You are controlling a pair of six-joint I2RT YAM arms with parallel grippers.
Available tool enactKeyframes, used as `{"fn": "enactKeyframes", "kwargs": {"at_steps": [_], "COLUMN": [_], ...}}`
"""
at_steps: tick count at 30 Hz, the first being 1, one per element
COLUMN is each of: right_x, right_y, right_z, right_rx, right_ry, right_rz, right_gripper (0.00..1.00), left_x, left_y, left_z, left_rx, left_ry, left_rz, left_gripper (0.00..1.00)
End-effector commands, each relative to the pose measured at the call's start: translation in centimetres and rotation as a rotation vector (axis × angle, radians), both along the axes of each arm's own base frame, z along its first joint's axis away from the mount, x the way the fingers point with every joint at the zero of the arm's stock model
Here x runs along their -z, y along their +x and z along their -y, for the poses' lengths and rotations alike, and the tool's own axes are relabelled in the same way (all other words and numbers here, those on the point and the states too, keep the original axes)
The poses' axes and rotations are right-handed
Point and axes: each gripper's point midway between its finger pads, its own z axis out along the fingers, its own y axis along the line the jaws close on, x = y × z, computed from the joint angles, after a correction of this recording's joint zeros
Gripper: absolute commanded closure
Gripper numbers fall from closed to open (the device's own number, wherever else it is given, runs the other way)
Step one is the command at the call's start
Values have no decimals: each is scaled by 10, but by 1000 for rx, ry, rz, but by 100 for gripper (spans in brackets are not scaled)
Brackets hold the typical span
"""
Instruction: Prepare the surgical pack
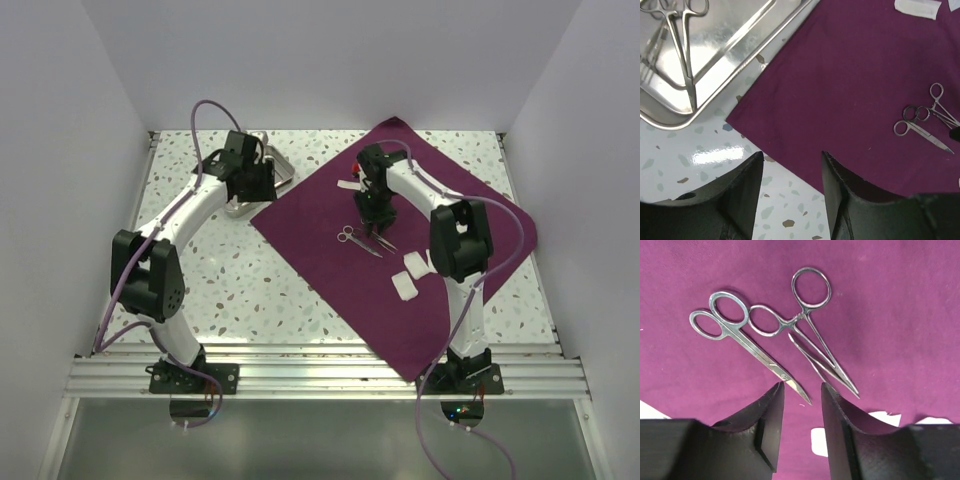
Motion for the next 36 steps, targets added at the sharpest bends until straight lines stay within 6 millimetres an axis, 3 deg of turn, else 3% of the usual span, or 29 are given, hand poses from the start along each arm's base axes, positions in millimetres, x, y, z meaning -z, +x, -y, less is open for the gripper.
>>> {"fn": "enactKeyframes", "kwargs": {"at_steps": [1, 8, 16, 25, 28, 33, 36], "right_x": [1, 21, 30, 42, 37, -6, -38], "right_y": [13, 2, 1, -10, -11, -6, -5], "right_z": [3, 12, 13, 19, 19, 13, 0], "right_rx": [-23, -22, -20, -19, -17, 24, 45], "right_ry": [-17, -54, -66, -91, -90, -45, 43], "right_rz": [51, 18, 9, -15, -4, 59, 96], "right_gripper": [62, 66, 70, 88, 96, 100, 100], "left_x": [-15, -20, -19, -22, -26, -31, -37], "left_y": [-3, -7, -8, -7, -6, -7, -14], "left_z": [12, 14, 17, 20, 21, 33, 63], "left_rx": [15, 28, 41, 55, 53, 64, 123], "left_ry": [-84, -104, -114, -121, -129, -199, -371], "left_rz": [30, 40, 30, 34, 36, 8, -40], "left_gripper": [47, 47, 47, 47, 47, 46, 46]}}
